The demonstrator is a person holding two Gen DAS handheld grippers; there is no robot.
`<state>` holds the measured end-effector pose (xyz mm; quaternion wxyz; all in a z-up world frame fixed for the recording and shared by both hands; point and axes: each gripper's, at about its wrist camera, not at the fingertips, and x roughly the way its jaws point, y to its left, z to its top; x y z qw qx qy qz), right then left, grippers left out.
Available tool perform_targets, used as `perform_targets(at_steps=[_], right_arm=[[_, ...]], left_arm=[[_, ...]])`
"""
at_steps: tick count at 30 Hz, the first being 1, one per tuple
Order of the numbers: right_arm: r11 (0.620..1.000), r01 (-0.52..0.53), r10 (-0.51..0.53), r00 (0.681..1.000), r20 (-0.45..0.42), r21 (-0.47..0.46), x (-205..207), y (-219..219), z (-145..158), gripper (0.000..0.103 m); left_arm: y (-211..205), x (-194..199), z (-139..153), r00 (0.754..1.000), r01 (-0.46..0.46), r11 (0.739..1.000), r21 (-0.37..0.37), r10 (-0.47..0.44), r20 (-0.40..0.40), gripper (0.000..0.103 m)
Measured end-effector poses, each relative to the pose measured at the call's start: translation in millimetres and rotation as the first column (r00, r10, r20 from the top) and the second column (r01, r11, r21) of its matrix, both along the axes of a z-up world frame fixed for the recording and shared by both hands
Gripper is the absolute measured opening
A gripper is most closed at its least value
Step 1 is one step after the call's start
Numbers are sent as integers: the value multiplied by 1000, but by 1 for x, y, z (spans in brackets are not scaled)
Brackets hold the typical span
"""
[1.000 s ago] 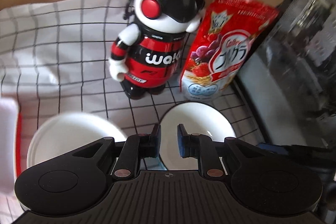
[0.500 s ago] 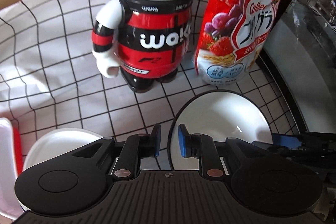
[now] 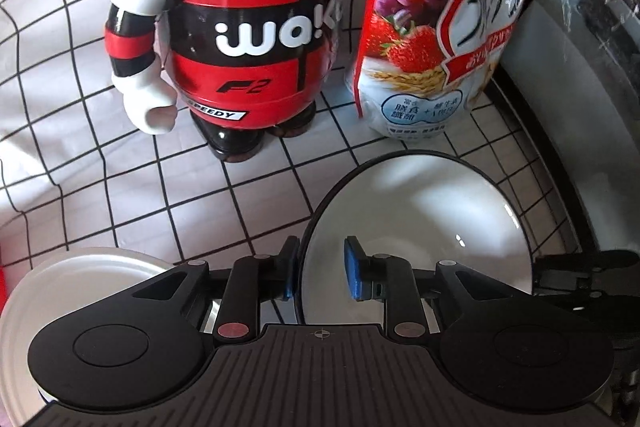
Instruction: Organize plates and bowls
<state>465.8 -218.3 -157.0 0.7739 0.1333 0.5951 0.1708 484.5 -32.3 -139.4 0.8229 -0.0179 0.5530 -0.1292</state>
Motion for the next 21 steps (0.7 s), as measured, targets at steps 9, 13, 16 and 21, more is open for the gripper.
perform_targets(at_steps=[9, 13, 16, 21], right_arm=[[1000, 18, -18, 999, 39, 12, -3, -2, 25, 28], [1000, 14, -16, 996, 86, 21, -11, -1, 50, 28], [999, 3, -7, 994, 109, 39, -22, -4, 71, 28], [999, -18, 13, 991, 132, 31, -52, -8, 102, 29]], left_arm=[[0, -12, 23, 999, 8, 999, -31, -6, 49, 29], [3, -20, 46, 997, -10, 999, -47, 13, 77, 30], [0, -39, 68, 993, -9, 999, -31, 13, 113, 31], [-9, -83, 90, 993, 9, 1000, -13, -7, 120, 33]])
